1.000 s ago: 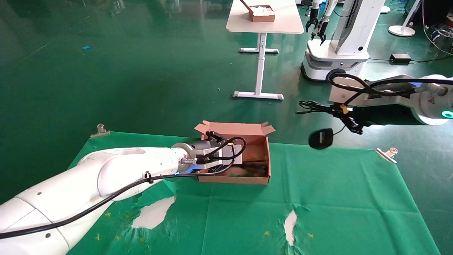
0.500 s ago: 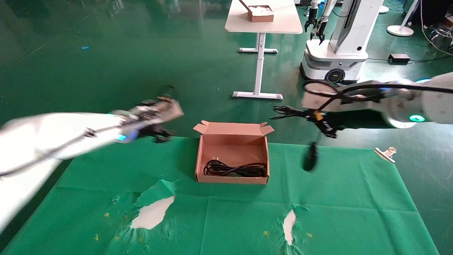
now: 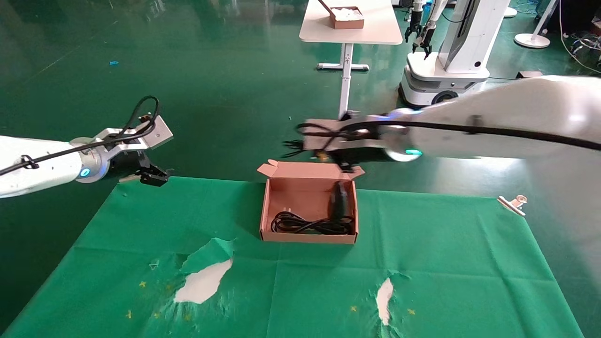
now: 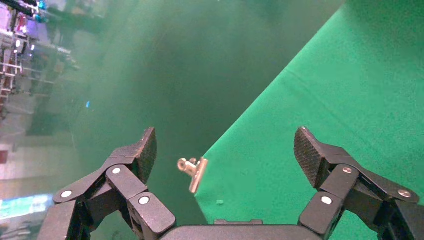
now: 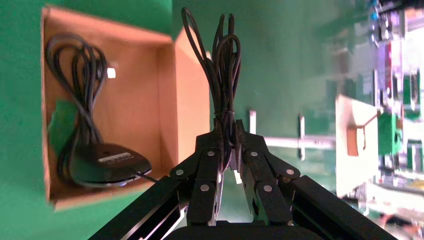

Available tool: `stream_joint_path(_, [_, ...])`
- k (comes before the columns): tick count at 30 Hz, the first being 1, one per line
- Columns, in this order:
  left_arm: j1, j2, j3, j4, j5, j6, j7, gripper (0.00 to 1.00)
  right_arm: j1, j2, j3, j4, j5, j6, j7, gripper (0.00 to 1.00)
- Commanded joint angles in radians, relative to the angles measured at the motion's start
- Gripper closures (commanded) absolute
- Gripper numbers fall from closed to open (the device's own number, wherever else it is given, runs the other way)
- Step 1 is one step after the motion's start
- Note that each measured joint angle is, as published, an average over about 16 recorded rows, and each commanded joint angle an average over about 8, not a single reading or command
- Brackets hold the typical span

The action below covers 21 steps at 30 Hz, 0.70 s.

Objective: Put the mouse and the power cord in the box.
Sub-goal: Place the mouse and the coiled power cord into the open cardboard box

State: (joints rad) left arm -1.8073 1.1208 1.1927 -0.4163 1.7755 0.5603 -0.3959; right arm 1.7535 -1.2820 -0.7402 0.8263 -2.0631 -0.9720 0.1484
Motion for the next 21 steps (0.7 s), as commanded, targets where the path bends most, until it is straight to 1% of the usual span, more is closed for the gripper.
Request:
stream_joint_path(1, [0.002,-0.006,0.004,-0.015,0.008,0.000,-0.016,0.00,0.015,-0.058,-0.005,-0.094,0.006,0.043,-0.064,1.00])
stream_joint_path(4, [0.004,-0.014,0.010,-0.036,0.023,0.000,-0.040,0.00,0.017,-0.083,-0.040,-0.142,0.067,0.073,-0.142,1.00])
stream_joint_path(8, [0.006,-0.024,0.018,-0.062,0.041,0.000,-0.072,0.00,0.003,-0.091,-0.114,-0.164,0.157,0.109,-0.192,1.00])
stream_joint_path(13, [0.009,-0.035,0.027,-0.093,0.065,0.001,-0.112,0.00,-0.018,-0.093,-0.225,-0.195,0.243,0.162,-0.192,1.00])
stream_joint_path(18, [0.011,-0.045,0.035,-0.121,0.088,0.002,-0.148,0.00,-0.025,-0.092,-0.333,-0.237,0.265,0.211,-0.167,1.00])
stream_joint_path(19, [0.012,-0.047,0.037,-0.125,0.092,0.002,-0.154,0.00,-0.025,-0.092,-0.351,-0.245,0.263,0.221,-0.159,0.94])
stream_joint_path(21, [0.012,-0.050,0.039,-0.133,0.098,0.002,-0.164,0.00,-0.023,-0.093,-0.381,-0.261,0.259,0.241,-0.142,0.69])
